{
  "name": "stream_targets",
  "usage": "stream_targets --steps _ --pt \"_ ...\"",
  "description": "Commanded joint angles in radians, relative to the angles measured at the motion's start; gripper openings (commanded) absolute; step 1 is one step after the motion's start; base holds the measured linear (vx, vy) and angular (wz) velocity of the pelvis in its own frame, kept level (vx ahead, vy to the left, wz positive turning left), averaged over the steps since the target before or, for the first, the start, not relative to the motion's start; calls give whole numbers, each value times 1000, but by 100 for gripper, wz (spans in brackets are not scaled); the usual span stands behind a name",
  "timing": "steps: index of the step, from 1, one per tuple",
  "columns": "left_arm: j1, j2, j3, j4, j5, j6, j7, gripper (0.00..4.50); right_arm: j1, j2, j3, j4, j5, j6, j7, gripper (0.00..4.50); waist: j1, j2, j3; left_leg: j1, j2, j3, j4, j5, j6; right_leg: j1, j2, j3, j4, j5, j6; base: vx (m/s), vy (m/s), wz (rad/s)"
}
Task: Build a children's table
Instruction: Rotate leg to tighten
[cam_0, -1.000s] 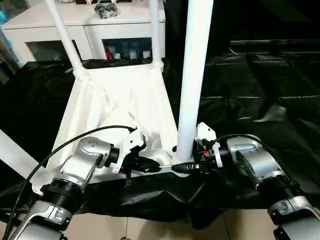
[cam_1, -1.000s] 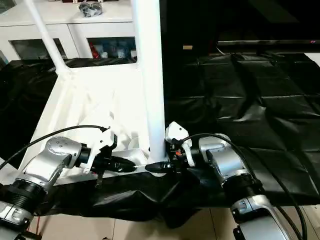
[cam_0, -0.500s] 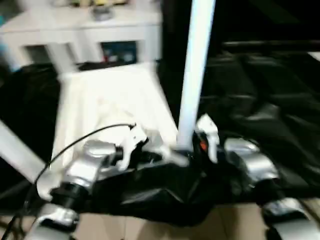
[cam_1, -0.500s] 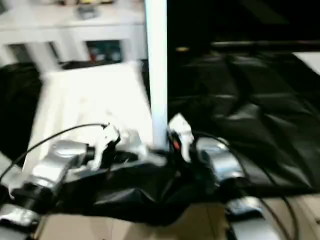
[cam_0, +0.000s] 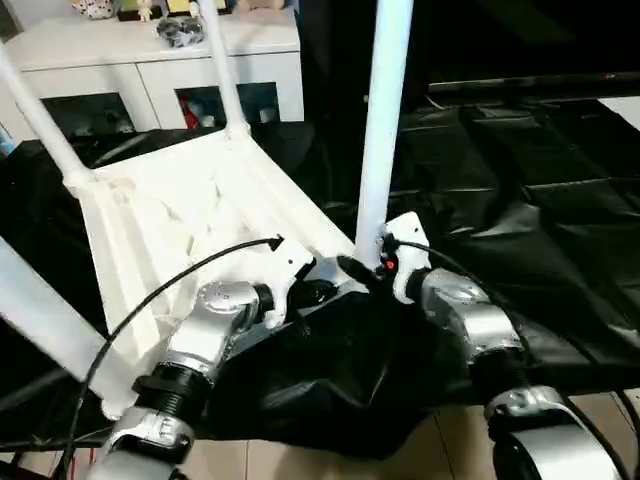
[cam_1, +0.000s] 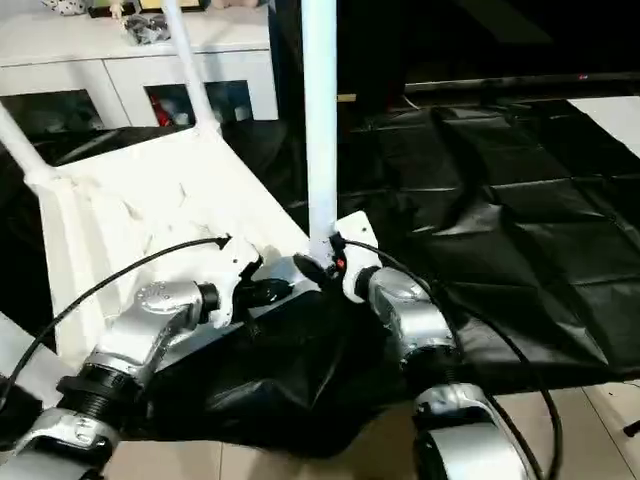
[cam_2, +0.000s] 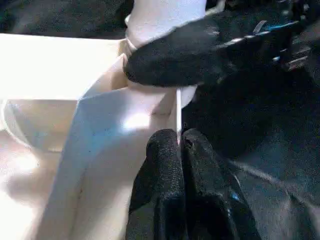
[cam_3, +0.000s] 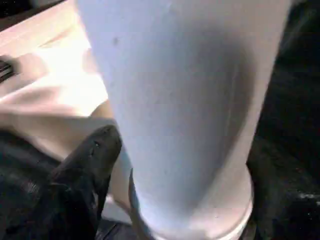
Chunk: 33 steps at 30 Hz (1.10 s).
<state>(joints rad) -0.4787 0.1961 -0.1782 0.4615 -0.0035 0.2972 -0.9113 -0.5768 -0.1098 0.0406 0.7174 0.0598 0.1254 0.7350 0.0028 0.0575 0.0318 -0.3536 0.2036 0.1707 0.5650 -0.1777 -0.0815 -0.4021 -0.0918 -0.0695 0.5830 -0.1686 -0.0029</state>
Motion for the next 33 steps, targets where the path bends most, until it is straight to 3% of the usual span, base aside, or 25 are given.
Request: stream_targets --steps 1,5,7,10,11,16,23,28,31,33 --pt "-10 -7 -86 -38 -26 -32 -99 0 24 27 147 -24 12 -15 183 372 10 -9 -56 -11 13 0 -59 -253 73 50 -39 30 -73 -277 -199 0 0 0" --pt "-11 50 -108 -45 -33 -46 -200 0 41 -40 186 -76 31 -33 344 372 22 -5 -58 -11 17 8 -50 -169 114 55 -35 26 -55 -111 -266 0 0 0" --pt "-14 80 -120 -44 -34 -56 -256 0 52 -79 210 -107 40 -24 440 372 35 -4 -58 -7 20 10 -49 -177 119 55 -36 26 -55 -120 -272 0 0 0" --pt "-24 107 -130 -35 -31 -64 -303 0 60 -115 233 -133 47 -6 520 372 45 -8 -54 -4 21 10 -53 -204 111 54 -35 26 -58 -160 -264 0 0 0" --pt "-34 122 -133 -20 -26 -72 -331 0 62 -129 239 -143 47 5 565 372 52 -6 -51 -1 23 9 -56 -235 95 51 -38 28 -62 -215 -251 0 0 0" --pt "-61 141 -129 15 -23 -86 -362 0 67 -144 258 -159 53 35 628 327 58 -10 -47 5 22 8 -62 -278 61 47 -39 34 -68 -297 -226 0 0 0" --pt "-59 132 -117 15 -34 -80 -343 0 75 -139 259 -161 59 38 635 277 59 -11 -52 1 21 8 -59 -237 61 51 -39 33 -63 -253 -230 0 0 0" --pt "-56 74 -70 27 -24 -51 -191 0 67 -67 183 -95 40 -2 442 267 57 -12 -47 4 19 8 -61 -272 47 46 -42 34 -71 -326 -214 0 0 0" --pt "-54 26 -45 26 -8 -7 -68 0 36 -6 130 -2 4 -18 199 267 44 -13 -42 0 16 2 -67 -301 23 45 -44 30 -78 -430 -174 0 0 0" --pt "-51 -4 -33 22 -3 13 -4 0 17 21 107 51 -15 -32 69 266 36 -16 -42 4 11 0 -65 -312 14 44 -45 28 -87 -488 -150 0 0 0"
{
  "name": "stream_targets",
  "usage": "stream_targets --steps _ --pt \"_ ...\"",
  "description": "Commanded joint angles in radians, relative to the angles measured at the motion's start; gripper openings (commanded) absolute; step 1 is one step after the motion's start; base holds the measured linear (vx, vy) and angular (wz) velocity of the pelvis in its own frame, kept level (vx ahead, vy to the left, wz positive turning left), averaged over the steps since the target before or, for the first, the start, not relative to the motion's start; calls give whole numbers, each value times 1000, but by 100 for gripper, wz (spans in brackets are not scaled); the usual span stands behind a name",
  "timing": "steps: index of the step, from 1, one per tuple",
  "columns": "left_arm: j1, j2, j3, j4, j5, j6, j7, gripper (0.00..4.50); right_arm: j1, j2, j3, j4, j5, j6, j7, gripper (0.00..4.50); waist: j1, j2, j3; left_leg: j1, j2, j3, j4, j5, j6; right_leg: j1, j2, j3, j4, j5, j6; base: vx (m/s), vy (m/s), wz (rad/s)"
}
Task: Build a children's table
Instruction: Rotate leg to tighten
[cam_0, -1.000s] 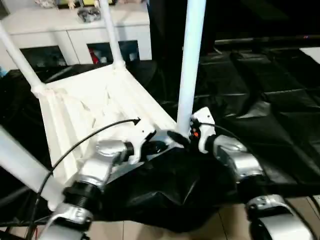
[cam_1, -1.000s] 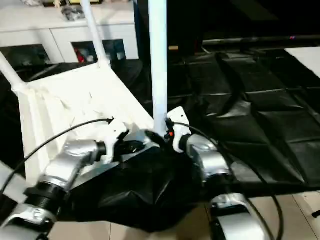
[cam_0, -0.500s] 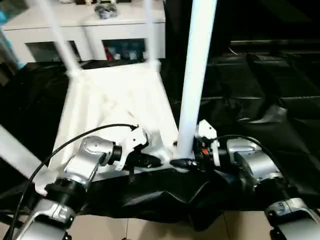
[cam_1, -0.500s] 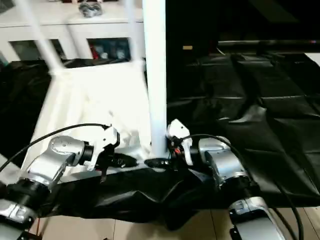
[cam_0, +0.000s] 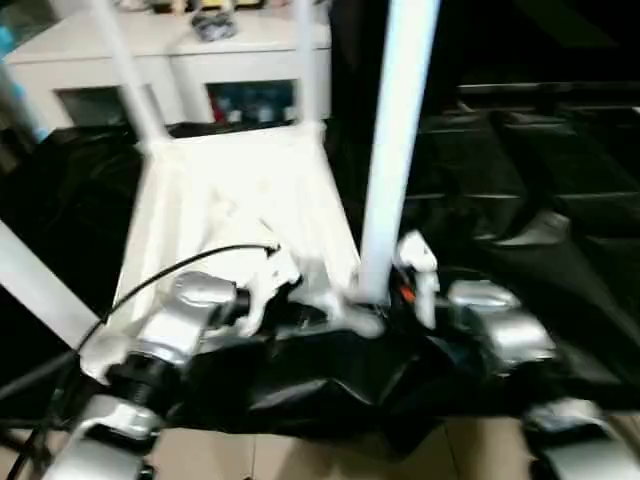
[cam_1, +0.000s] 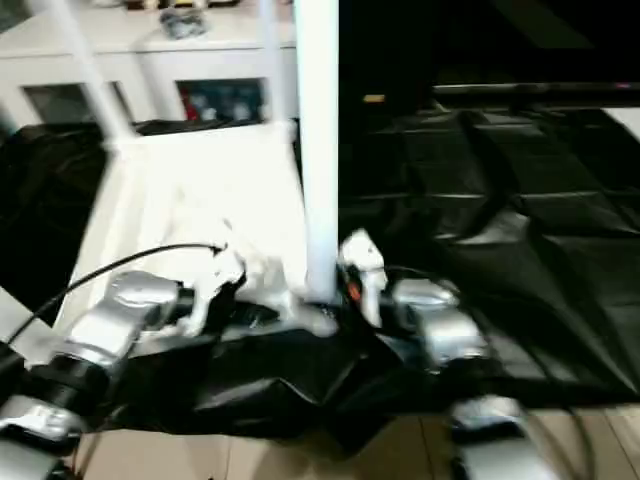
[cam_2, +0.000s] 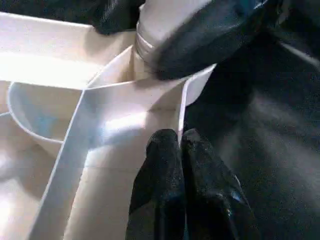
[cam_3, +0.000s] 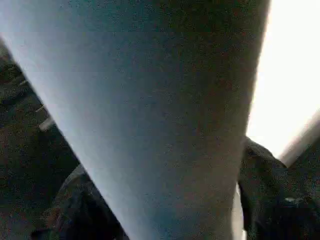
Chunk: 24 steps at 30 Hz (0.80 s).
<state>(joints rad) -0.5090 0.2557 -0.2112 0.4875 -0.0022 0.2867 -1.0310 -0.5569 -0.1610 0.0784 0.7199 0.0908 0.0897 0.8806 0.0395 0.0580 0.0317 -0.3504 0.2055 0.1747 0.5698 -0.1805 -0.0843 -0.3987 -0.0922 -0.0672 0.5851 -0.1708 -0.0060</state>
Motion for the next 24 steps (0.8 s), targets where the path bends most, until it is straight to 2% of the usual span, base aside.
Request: stream_targets --steps 1,2,4,6,7,8,10,13,14,17,18,19,20,21,23,24 --pt "-20 -64 0 -4 -4 24 115 0 -3 73 69 49 -46 4 -76 264 -6 -15 -42 -2 9 -5 -71 -309 20 38 -44 27 -91 -492 -137 0 0 0" --pt "-18 -94 4 -5 17 29 189 0 -27 103 39 108 -53 9 -215 263 -8 -14 -43 -4 9 -5 -71 -303 22 41 -44 26 -91 -486 -135 0 0 0" --pt "-19 -136 9 -2 32 35 265 0 -53 148 11 149 -48 28 -325 263 -19 -11 -46 -7 9 -4 -69 -284 24 40 -41 27 -87 -432 -146 0 0 0" --pt "-18 -156 3 -5 36 36 281 0 -55 175 14 147 -55 20 -318 263 -21 -13 -50 -9 8 -2 -66 -267 36 42 -39 27 -84 -379 -160 0 0 0" --pt "-17 -160 1 -7 36 37 283 0 -54 180 16 145 -57 14 -308 297 -21 -14 -51 -10 7 -1 -65 -258 43 43 -38 27 -83 -358 -166 0 0 0" --pt "-15 -165 -11 -11 35 31 270 0 -45 186 36 128 -63 3 -260 332 -20 -13 -55 -12 7 0 -62 -236 57 46 -38 27 -77 -306 -182 52 -10 3" --pt "-14 -168 -13 -13 37 29 267 0 -44 188 38 124 -54 5 -231 334 -20 -12 -56 -15 8 2 -60 -201 81 50 -37 26 -70 -234 -210 0 0 0" --pt "-11 -153 -14 -15 25 4 236 0 -49 160 55 108 -45 -8 -163 360 -20 -11 -53 -13 9 3 -61 -220 85 49 -38 25 -73 -259 -216 0 0 0" --pt "-11 -153 -14 -15 25 4 236 0 -49 160 55 108 -45 -8 -163 383 -20 -11 -53 -13 9 2 -61 -225 83 50 -38 25 -73 -264 -215 0 0 0" --pt "-7 -139 -18 -20 22 3 211 0 -49 135 77 101 -52 -28 -111 383 -20 -11 -53 -12 11 2 -61 -235 79 50 -37 25 -73 -265 -215 0 0 0" --pt "-4 -119 -27 -24 18 6 171 0 -43 105 94 80 -49 -42 -40 383 -20 -11 -53 -12 11 2 -61 -227 80 50 -38 26 -72 -250 -220 0 0 0" --pt "-2 -81 -44 -28 14 1 101 0 -28 57 116 36 -30 -42 84 383 -18 -15 -55 -12 11 2 -60 -220 87 54 -37 25 -70 -238 -223 0 0 0" --pt "-2 -81 -44 -28 14 1 101 0 -28 57 116 36 -30 -42 84 383 -14 -15 -57 -12 11 2 -58 -214 96 56 -36 25 -69 -223 -224 0 0 0" --pt "-2 -52 -56 -30 10 -4 47 0 -13 18 137 -6 -16 -31 190 383 -12 -14 -55 -15 13 4 -57 -193 110 55 -34 25 -64 -186 -234 0 0 0" --pt "-5 -26 -61 -26 8 -10 5 0 4 -27 166 -53 -7 -14 297 383 -4 -14 -56 -12 16 6 -54 -179 125 54 -34 25 -60 -158 -248 0 0 0" --pt "-8 -13 -63 -22 7 -19 -17 0 13 -48 180 -75 -2 1 344 361 0 -15 -54 -12 16 8 -54 -182 128 53 -35 25 -60 -166 -252 0 0 0"
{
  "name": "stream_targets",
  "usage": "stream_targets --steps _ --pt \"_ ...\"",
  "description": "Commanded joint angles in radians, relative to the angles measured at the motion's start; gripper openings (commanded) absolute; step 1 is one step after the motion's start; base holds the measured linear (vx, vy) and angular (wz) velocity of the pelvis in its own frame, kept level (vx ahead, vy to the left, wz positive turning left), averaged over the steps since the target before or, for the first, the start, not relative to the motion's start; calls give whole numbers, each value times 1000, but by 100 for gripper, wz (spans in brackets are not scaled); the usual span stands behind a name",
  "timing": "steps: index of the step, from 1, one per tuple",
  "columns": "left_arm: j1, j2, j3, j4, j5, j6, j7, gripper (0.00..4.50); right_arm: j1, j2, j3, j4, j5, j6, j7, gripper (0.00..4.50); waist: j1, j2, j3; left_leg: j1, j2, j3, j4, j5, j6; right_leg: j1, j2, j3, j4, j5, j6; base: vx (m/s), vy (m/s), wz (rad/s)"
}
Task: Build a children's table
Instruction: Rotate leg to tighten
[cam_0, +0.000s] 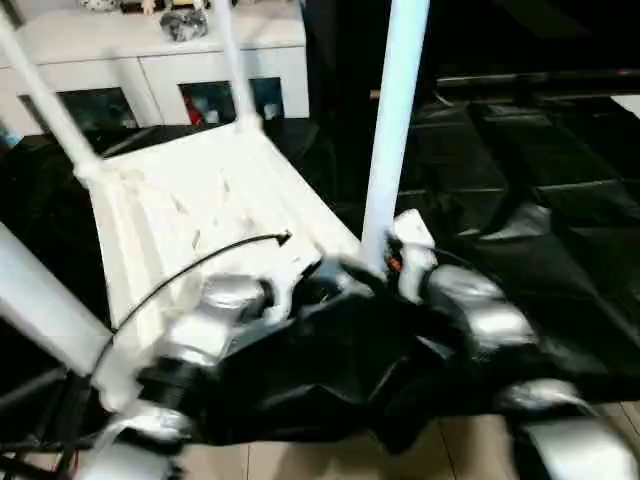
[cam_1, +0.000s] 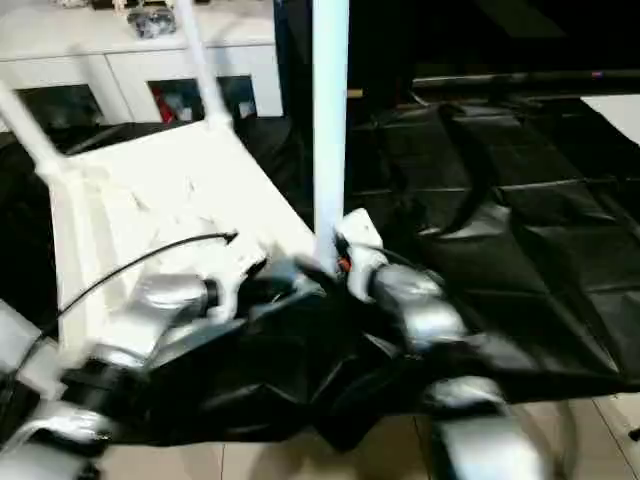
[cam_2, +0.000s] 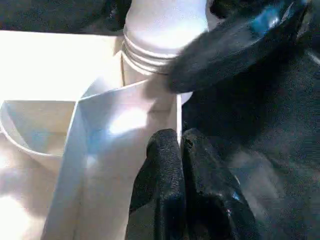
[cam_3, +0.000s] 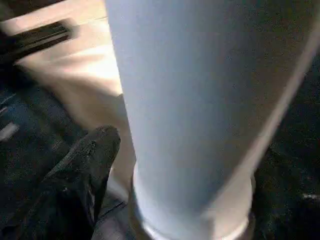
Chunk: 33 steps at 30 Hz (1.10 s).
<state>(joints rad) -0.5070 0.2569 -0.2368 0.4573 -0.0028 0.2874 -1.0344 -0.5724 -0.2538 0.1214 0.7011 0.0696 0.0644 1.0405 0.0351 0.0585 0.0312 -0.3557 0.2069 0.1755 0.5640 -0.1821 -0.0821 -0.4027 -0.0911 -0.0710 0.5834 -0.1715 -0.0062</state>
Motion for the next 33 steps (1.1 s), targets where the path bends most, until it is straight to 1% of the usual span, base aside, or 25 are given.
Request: stream_targets --steps 1,2,3,4,6,7,8,9,12,13,17,18,19,20,22,23,24,25,26,27,28,29,31,32,33 --pt "-13 -2 -39 14 7 -28 -36 0 35 27 150 -75 24 43 223 354 9 -15 -52 -5 15 6 -50 -194 120 57 -36 28 -62 -196 -247 0 0 0" --pt "-15 6 -40 17 6 -33 -50 0 38 16 157 -85 27 54 245 354 9 -15 -53 -4 16 7 -50 -200 117 56 -37 29 -62 -205 -245 0 0 0" --pt "-18 20 -43 22 6 -42 -73 0 44 -2 169 -104 33 74 285 354 13 -15 -49 -2 17 6 -52 -221 110 53 -38 30 -67 -247 -236 0 0 0" --pt "-20 29 -42 25 2 -38 -93 0 47 -8 172 -108 31 83 300 347 17 -18 -50 1 19 7 -53 -227 99 51 -39 32 -67 -266 -230 0 0 0" --pt "-22 37 -42 25 -5 -34 -113 0 50 -12 177 -115 35 95 314 323 22 -16 -48 2 19 6 -56 -238 85 49 -41 33 -70 -293 -223 0 0 0" --pt "-22 37 -42 25 -5 -34 -113 0 50 -12 177 -115 35 95 314 317 26 -16 -48 5 19 6 -56 -245 77 49 -42 34 -70 -301 -219 0 0 0" --pt "-21 40 -44 21 -11 -31 -120 0 54 -14 180 -126 39 102 323 314 25 -17 -48 4 19 6 -57 -243 74 50 -41 35 -69 -297 -218 0 0 0" --pt "-21 44 -47 17 -18 -28 -129 0 62 -15 182 -149 45 115 327 298 25 -17 -49 3 18 4 -58 -235 70 51 -40 35 -67 -287 -214 0 0 0" --pt "-22 46 -48 21 -22 -33 -139 0 71 -15 183 -176 51 137 338 279 24 -18 -51 1 17 4 -56 -214 73 53 -39 35 -65 -255 -219 0 0 0" --pt "-19 45 -49 18 -25 -32 -151 0 79 -13 183 -191 53 152 343 273 25 -16 -53 0 16 5 -55 -202 75 54 -39 35 -63 -237 -221 0 0 0" --pt "-12 36 -46 14 -28 -35 -137 0 87 2 170 -194 56 155 324 267 25 -15 -53 0 16 5 -53 -188 78 54 -39 33 -61 -217 -230 0 0 0" --pt "-12 27 -38 16 -30 -32 -113 0 87 20 151 -181 56 140 284 267 25 -16 -53 0 16 6 -53 -191 78 54 -40 33 -62 -220 -229 0 0 0" --pt "-10 13 -27 15 -31 -28 -78 0 84 50 121 -157 54 125 211 266 25 -14 -52 0 16 6 -54 -198 76 53 -40 34 -63 -230 -228 0 0 0" --pt "-9 9 -24 13 -31 -26 -67 0 82 60 110 -148 52 124 182 266 23 -14 -52 -1 16 6 -54 -202 73 52 -41 34 -64 -238 -226 0 0 0" --pt "-8 -5 -16 13 -28 -23 -33 0 73 85 90 -116 36 109 99 265 17 -15 -45 1 15 3 -61 -251 52 49 -42 33 -75 -344 -196 0 0 0" --pt "-7 -29 -3 13 -22 -16 22 0 60 121 61 -70 10 90 -30 264 14 -14 -43 3 14 2 -62 -269 46 47 -43 32 -79 -379 -187 -53 -1 -5" --pt "-6 -46 2 15 -17 -11 57 0 48 145 41 -34 -1 88 -114 264 7 -13 -40 4 12 -1 -65 -294 25 44 -44 31 -84 -436 -168 0 0 0" --pt "-5 -61 5 15 -11 -8 86 0 41 164 26 -10 -6 93 -175 264 1 -13 -40 7 11 -4 -66 -316 13 41 -46 30 -89 -487 -149 0 0 0" --pt "-4 -70 6 15 -8 -6 105 0 36 177 16 5 -9 97 -214 263 -5 -15 -39 8 9 -5 -66 -325 11 40 -44 29 -93 -505 -139 0 0 0" --pt "-4 -93 10 15 -3 3 140 0 26 201 4 31 -18 103 -287 263 -11 -16 -39 5 6 -7 -66 -337 14 41 -42 27 -95 -530 -124 0 0 0" --pt "-4 -102 11 14 0 7 157 0 22 211 0 40 -21 106 -312 262 -16 -13 -39 3 7 -7 -67 -335 15 41 -43 28 -97 -532 -114 0 0 0" --pt "-4 -111 12 14 3 10 173 0 19 220 -3 49 -25 109 -338 262 -17 -13 -42 4 6 -8 -66 -331 19 40 -42 27 -97 -515 -114 0 0 0" --pt "-5 -134 12 14 14 16 215 0 17 242 -5 59 -46 84 -376 262 -22 -15 -42 3 7 -6 -65 -329 25 38 -41 29 -96 -488 -123 0 0 0" --pt "-4 -144 9 11 19 20 229 0 14 251 -2 67 -58 73 -396 262 -22 -14 -45 1 6 -6 -64 -319 30 40 -40 29 -93 -462 -132 0 0 0" --pt "-2 -159 6 3 24 27 248 0 11 260 4 74 -59 59 -386 297 -24 -13 -47 -2 8 -5 -63 -302 36 42 -40 30 -89 -420 -145 0 0 0"
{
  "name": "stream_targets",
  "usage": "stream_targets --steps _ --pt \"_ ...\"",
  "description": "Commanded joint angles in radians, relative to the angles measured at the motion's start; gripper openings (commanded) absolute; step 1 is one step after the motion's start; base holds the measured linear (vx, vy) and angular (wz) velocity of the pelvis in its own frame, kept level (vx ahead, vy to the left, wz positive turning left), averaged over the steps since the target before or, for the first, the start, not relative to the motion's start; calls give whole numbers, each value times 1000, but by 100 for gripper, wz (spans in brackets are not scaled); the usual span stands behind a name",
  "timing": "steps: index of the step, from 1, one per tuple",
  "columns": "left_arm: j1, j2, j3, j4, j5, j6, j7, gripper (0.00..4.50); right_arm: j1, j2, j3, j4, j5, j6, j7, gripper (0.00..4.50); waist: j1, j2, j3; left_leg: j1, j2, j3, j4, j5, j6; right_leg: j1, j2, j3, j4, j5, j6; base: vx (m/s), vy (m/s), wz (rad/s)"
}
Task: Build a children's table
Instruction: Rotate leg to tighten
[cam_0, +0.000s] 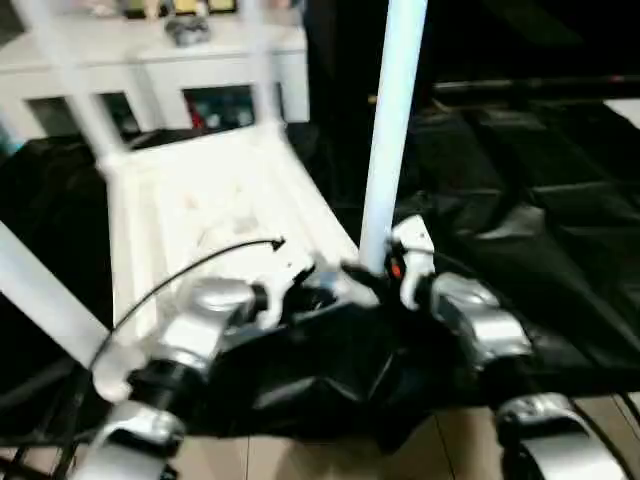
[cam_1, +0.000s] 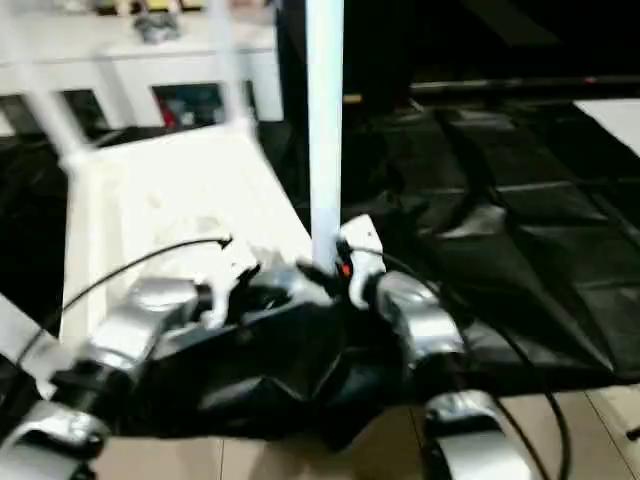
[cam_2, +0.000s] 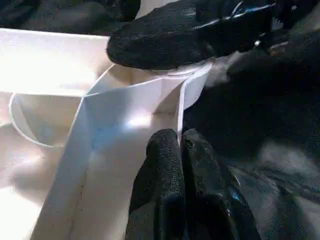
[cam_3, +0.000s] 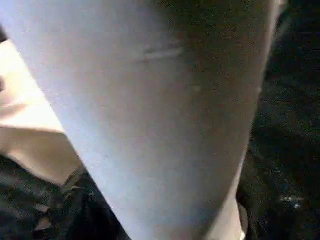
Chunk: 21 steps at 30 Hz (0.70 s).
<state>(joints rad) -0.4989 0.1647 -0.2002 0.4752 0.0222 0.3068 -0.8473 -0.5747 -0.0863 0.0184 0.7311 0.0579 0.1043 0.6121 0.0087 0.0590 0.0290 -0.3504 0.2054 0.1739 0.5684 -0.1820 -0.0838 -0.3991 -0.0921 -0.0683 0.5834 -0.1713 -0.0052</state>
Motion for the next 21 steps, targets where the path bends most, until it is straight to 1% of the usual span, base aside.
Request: stream_targets --steps 1,2,4,5,6,7,8,9,10,11,12,13,14,15,16,17,18,19,20,21 --pt "-9 -75 -33 -20 2 11 71 0 9 98 107 50 -46 12 48 318 3 -14 -47 -8 10 -2 -66 -286 47 41 -38 28 -85 -375 -161 0 0 0" --pt "-8 -79 -34 -23 6 12 78 0 5 103 103 58 -43 7 45 332 3 -12 -49 -9 11 -2 -65 -275 50 42 -38 29 -81 -349 -171 0 0 0" --pt "-7 -83 -36 -26 9 9 88 0 -5 104 97 64 -31 6 57 345 3 -11 -50 -12 9 1 -62 -246 65 47 -38 28 -76 -287 -197 0 0 0" --pt "-7 -81 -35 -26 6 6 86 0 -7 97 107 60 -34 2 67 345 3 -11 -50 -13 9 1 -62 -242 68 48 -38 27 -76 -283 -200 0 0 0" --pt "-8 -74 -34 -24 -5 -1 63 0 -6 78 130 47 -43 -10 101 374 4 -11 -50 -13 9 2 -61 -238 73 48 -38 27 -76 -282 -202 0 0 0" --pt "-8 -70 -34 -24 -9 -5 51 0 -6 70 135 42 -46 -16 116 381 4 -10 -49 -12 9 2 -62 -242 74 48 -38 26 -77 -288 -202 0 0 0" --pt "-8 -68 -34 -24 -11 -6 45 0 -7 66 138 42 -47 -22 123 381 4 -10 -49 -12 9 2 -62 -246 74 48 -38 26 -77 -292 -202 0 0 0" --pt "-8 -58 -37 -26 -15 -13 23 0 -7 50 145 36 -46 -36 156 381 4 -6 -48 -11 10 1 -63 -257 73 47 -38 26 -78 -302 -201 0 0 0" --pt "-8 -57 -38 -26 -15 -13 21 0 -7 48 146 35 -46 -37 160 381 4 -8 -49 -11 10 1 -63 -259 73 48 -38 25 -78 -303 -200 0 0 0" --pt "-7 -44 -43 -31 -20 -16 -9 0 -4 28 154 21 -40 -51 214 381 4 -8 -50 -11 11 1 -63 -262 75 49 -37 25 -77 -291 -204 0 0 0" --pt "-7 -16 -52 -35 -26 -24 -71 0 5 -14 165 -14 -17 -63 337 381 4 -6 -51 -11 12 0 -63 -258 76 50 -37 26 -76 -279 -208 0 0 0" --pt "-7 -16 -52 -35 -26 -24 -71 0 5 -14 165 -14 -17 -63 337 381 7 -6 -54 -11 13 1 -60 -246 85 53 -36 25 -71 -238 -219 0 0 0" --pt "-7 -8 -54 -36 -28 -28 -90 0 8 -26 166 -26 -7 -58 377 381 6 -7 -53 -14 13 2 -60 -232 90 53 -36 26 -69 -214 -227 0 0 0" --pt "-9 11 -60 -36 -34 -32 -131 0 15 -54 177 -51 5 -52 444 381 7 -6 -55 -14 14 2 -58 -210 98 55 -36 25 -65 -171 -242 0 0 0" --pt "-9 27 -65 -36 -38 -35 -163 0 22 -76 188 -71 13 -44 496 381 12 -7 -56 -14 13 3 -55 -192 109 59 -34 22 -62 -144 -252 0 0 0" --pt "-10 47 -72 -36 -44 -41 -206 0 31 -105 203 -97 22 -31 557 381 14 -6 -58 -13 14 4 -53 -182 118 58 -33 23 -59 -126 -258 0 0 0" --pt "-10 47 -72 -36 -44 -41 -206 0 31 -105 203 -97 22 -31 557 381 18 -6 -57 -14 16 5 -51 -166 131 57 -34 23 -56 -101 -267 0 0 0" --pt "-12 80 -80 -33 -57 -53 -280 0 46 -147 225 -140 37 -6 652 381 22 -10 -56 -12 17 6 -52 -167 135 56 -35 23 -57 -104 -273 0 0 0" --pt "-12 80 -80 -33 -57 -53 -280 0 46 -147 225 -140 37 -6 652 381 27 -10 -56 -11 17 7 -51 -172 137 57 -34 23 -58 -116 -272 0 0 0" --pt "-15 92 -81 -29 -60 -59 -305 0 51 -162 233 -155 44 7 683 381 30 -9 -55 -9 19 8 -53 -180 135 54 -37 25 -58 -132 -272 0 0 0"
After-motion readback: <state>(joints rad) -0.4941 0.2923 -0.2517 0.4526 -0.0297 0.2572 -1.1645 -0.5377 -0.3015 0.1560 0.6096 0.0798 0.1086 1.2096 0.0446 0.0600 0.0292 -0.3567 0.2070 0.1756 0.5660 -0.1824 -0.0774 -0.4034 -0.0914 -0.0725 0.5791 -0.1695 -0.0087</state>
